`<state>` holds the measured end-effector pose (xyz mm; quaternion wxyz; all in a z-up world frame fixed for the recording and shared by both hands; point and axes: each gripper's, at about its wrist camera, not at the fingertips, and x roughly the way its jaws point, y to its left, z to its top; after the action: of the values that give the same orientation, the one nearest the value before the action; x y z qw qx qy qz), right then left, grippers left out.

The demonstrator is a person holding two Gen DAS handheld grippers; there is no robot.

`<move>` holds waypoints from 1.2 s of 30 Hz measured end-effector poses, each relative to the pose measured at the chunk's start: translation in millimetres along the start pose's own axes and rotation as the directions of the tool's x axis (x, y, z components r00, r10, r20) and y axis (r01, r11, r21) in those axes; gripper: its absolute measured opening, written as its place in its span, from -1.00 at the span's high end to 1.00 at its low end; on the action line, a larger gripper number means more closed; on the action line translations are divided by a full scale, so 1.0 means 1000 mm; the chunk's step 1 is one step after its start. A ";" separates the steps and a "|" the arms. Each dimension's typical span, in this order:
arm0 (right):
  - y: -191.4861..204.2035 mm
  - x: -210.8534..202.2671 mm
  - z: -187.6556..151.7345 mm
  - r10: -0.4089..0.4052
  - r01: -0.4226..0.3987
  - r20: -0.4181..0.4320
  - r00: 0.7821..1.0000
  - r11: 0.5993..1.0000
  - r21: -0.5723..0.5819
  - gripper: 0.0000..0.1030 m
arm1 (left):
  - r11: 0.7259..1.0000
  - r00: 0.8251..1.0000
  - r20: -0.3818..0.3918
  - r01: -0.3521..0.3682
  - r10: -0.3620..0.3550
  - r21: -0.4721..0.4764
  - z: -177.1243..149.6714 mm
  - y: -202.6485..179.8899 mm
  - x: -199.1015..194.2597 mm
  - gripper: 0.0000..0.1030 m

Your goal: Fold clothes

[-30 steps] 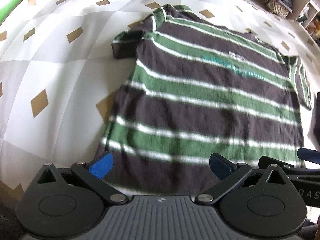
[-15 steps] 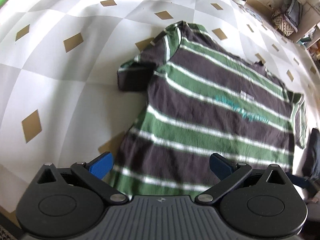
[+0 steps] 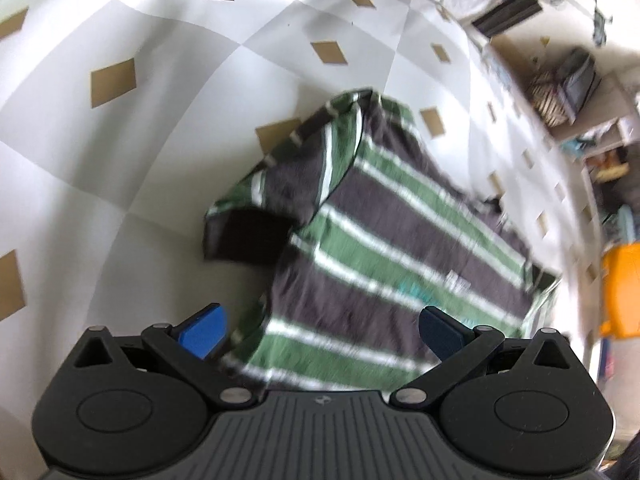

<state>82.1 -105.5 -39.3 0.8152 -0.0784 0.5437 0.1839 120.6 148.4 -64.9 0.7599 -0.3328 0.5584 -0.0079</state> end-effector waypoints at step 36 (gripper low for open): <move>0.032 0.032 0.003 -0.032 0.015 -0.128 0.991 0.992 -0.129 -0.87 | 0.950 0.982 0.162 0.140 -0.097 -0.279 0.034 0.033 0.020 -0.33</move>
<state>83.4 -68.3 -64.9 0.7735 -0.1485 0.5817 0.2032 145.5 183.7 -93.3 0.7401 -0.4729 0.4752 0.0525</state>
